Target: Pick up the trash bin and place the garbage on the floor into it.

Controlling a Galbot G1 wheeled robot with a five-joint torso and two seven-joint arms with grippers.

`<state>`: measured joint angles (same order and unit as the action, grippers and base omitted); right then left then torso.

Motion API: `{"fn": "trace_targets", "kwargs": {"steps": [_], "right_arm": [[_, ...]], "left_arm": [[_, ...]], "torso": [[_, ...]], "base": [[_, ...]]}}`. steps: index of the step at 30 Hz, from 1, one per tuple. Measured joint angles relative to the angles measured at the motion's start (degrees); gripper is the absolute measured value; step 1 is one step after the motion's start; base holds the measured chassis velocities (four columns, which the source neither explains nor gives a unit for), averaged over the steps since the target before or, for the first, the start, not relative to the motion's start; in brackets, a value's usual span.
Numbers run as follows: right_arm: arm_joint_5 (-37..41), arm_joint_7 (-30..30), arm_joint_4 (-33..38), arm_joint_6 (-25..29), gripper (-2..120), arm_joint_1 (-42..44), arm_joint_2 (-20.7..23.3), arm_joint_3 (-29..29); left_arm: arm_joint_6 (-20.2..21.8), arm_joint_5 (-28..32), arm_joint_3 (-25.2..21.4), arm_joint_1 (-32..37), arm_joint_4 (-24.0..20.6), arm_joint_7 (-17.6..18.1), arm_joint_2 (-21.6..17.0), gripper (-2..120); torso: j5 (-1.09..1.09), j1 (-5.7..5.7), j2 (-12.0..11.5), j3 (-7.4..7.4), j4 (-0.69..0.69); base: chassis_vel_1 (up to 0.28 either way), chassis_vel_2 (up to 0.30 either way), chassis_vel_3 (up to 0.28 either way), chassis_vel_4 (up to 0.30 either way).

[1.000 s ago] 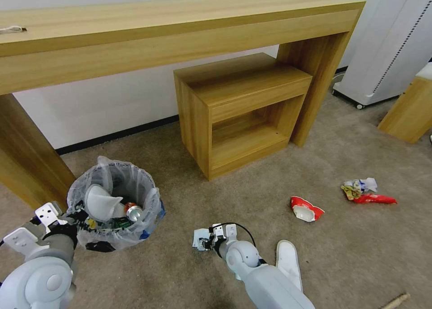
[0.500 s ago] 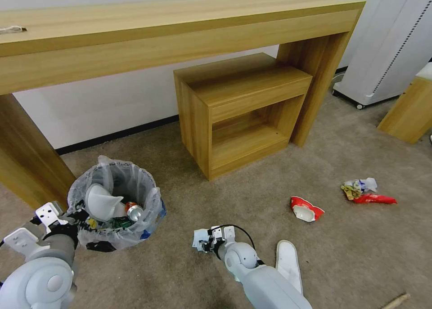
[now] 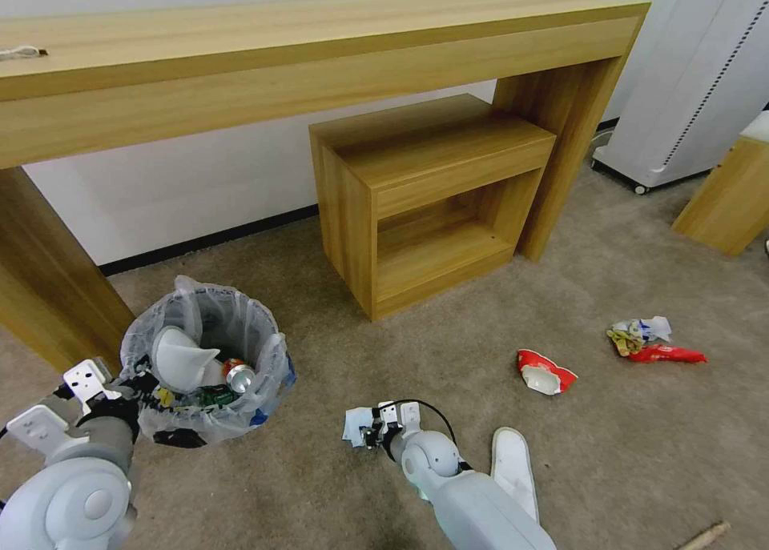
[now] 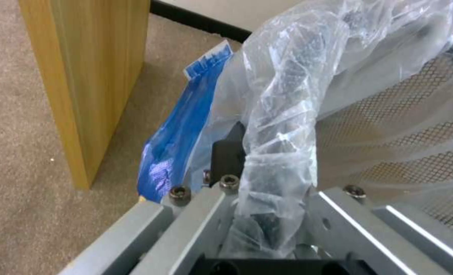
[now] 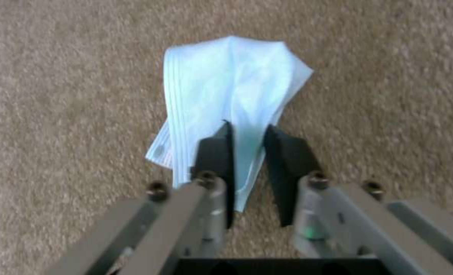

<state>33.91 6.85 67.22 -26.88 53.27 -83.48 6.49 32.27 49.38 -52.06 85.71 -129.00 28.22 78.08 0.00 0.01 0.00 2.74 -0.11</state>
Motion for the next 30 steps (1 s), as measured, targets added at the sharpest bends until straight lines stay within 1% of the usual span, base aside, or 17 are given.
{"fn": "trace_targets", "kwargs": {"steps": [1, 4, 6, 19, 21, 23, 25, 27, 28, 29, 30], "right_arm": [[0.0, 0.0, 0.0, 0.0, 15, 0.0, 0.0, 0.0], [-0.4, -0.8, -0.4, 1.4, 2, -0.2, -0.2, 0.0], [-0.4, -1.0, -0.4, 1.6, 0, -0.2, -0.2, 0.0], [-1.2, -1.7, -0.7, 3.5, 0, 0.1, 0.4, -0.4], [-1.1, -1.3, 2.7, 4.4, 0, 0.7, 1.7, -0.5], [-1.1, -1.2, 3.9, 4.7, 0, 0.8, 2.2, -0.5], [-1.0, -0.9, 10.6, 5.7, 0, 1.8, 4.9, -0.7], [-0.9, -0.9, 12.0, 5.9, 0, 2.0, 5.5, -0.8], [-0.8, -0.9, 14.6, 6.3, 0, 2.4, 6.6, -1.1], [-0.8, -0.9, 18.0, 7.1, 0, 3.1, 8.1, -1.8], [-0.8, -0.9, 18.0, 7.1, 0, 3.1, 8.1, -1.8]], "left_arm": [[0.0, 0.0, 0.0, 0.0, 0.0, 0.0, 0.0, 1], [-0.1, 0.0, 0.0, 0.0, 0.2, 0.0, -0.1, 1], [-0.1, 0.0, 0.0, 0.0, 0.3, 0.0, -0.1, 1], [-0.4, 0.0, 0.3, -0.3, 0.7, -0.1, -0.2, 1], [-0.4, 0.0, 0.5, -0.3, 0.7, -0.1, -0.2, 1], [-0.4, 0.0, 0.6, -0.2, 0.7, -0.1, -0.3, 1], [-0.3, 0.3, 1.2, -0.1, 0.6, -0.1, -0.6, 1], [-0.2, 0.4, 1.4, -0.1, 0.5, 0.0, -0.7, 1], [0.0, 0.9, 2.0, 0.0, 0.2, 0.2, -0.8, 1], [0.6, 2.6, 2.8, 0.2, -0.6, 0.7, -1.3, 1], [0.6, 2.6, 2.8, 0.2, -0.6, 0.7, -1.3, 1]], "torso": [[0.00, 0.00, 0.0, 0.00, 0.00], [0.00, 0.00, 0.0, 0.00, 0.00], [0.00, 0.00, 0.0, 0.00, 0.00], [0.00, 0.00, 0.0, 0.00, 0.00], [0.00, 0.00, 0.0, 0.00, 0.00], [0.00, 0.00, 0.0, 0.00, 0.00], [0.01, 0.00, 0.0, 0.00, 0.00], [0.00, 0.00, 0.0, 0.00, 0.00], [0.01, 0.00, 0.0, 0.00, 0.00], [0.00, 0.00, 0.0, 0.00, 0.00], [0.00, 0.00, 0.0, 0.00, 0.00]], "base": [[0.000, 0.000, 0.000, 0.000], [0.000, 0.000, 0.000, 0.000], [0.000, 0.000, 0.000, 0.000], [0.000, 0.000, 0.000, 0.000], [0.000, 0.000, 0.000, 0.000], [0.000, 0.000, 0.000, 0.000], [0.000, 0.000, 0.000, 0.000], [0.000, 0.000, 0.000, 0.000], [0.000, 0.000, 0.000, 0.000], [0.000, 0.000, 0.000, 0.000], [0.000, 0.000, 0.000, 0.000]]}}
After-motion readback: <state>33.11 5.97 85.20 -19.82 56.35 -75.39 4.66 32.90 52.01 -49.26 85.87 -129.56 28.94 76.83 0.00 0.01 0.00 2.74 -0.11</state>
